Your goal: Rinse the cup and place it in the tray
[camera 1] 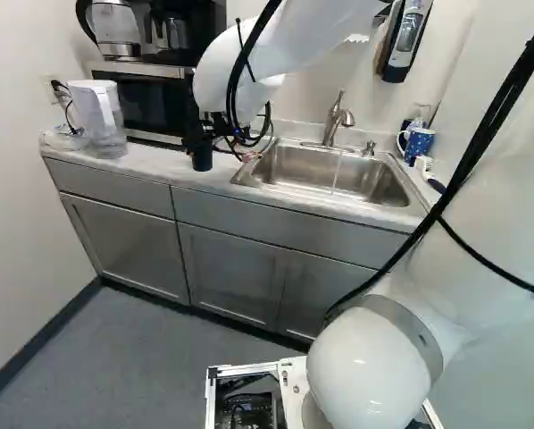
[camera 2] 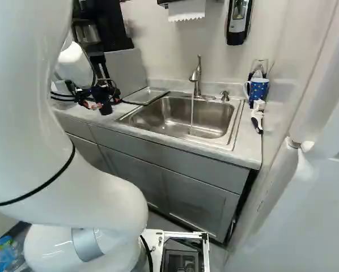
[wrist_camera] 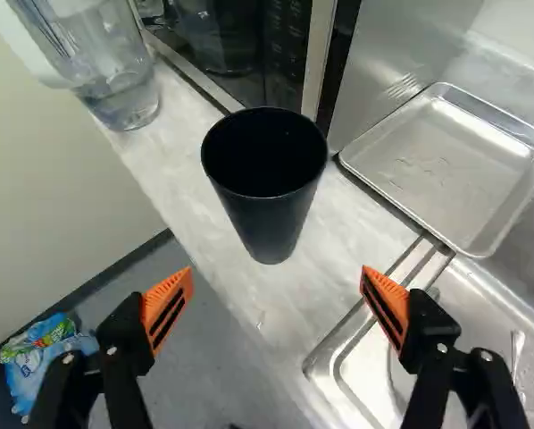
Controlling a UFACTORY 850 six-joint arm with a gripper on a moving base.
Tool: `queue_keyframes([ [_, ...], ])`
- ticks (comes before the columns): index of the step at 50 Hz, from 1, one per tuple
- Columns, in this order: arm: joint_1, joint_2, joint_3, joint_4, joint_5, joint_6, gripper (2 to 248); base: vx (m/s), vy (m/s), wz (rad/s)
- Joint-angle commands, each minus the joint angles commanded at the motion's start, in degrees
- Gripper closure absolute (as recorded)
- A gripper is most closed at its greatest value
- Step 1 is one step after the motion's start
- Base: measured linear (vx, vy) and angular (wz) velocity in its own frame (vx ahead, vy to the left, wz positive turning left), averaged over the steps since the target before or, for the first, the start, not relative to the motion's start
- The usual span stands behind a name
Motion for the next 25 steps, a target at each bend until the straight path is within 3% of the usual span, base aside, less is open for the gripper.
queue_keyframes([
  [25,0.0,0.0,0.0,0.0,1.4,0.0,3,0.000,0.000,0.000],
])
